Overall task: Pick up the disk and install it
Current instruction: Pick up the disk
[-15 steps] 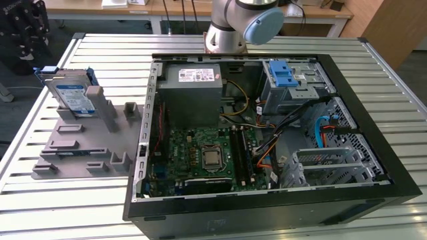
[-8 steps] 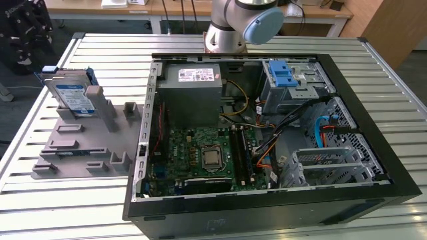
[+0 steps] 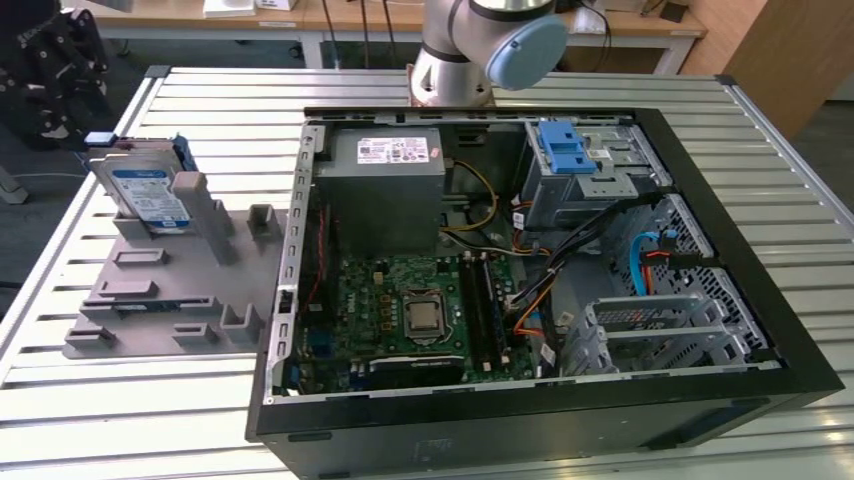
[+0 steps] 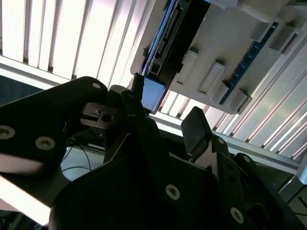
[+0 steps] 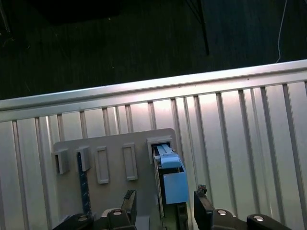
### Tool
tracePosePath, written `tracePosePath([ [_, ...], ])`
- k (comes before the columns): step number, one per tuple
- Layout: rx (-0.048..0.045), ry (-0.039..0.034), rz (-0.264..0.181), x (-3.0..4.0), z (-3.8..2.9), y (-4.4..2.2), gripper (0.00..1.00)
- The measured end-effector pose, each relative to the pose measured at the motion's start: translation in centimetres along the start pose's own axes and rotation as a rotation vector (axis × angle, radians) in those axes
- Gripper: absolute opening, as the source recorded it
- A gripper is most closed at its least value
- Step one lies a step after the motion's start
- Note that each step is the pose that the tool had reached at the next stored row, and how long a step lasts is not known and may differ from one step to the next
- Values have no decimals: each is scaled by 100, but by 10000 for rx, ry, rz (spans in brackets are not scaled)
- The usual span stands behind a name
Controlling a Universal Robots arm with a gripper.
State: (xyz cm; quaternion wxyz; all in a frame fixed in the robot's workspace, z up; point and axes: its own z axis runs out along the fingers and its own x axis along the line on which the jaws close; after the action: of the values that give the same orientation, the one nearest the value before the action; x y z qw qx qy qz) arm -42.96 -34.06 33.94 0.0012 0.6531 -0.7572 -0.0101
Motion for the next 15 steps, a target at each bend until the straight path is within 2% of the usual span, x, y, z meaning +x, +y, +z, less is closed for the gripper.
tracePosePath([
  [5,16,-1,-47,-14,57,18,59],
  [10,12,3,-404,-19,120,24,59],
  [15,12,3,-413,-30,180,39,59],
])
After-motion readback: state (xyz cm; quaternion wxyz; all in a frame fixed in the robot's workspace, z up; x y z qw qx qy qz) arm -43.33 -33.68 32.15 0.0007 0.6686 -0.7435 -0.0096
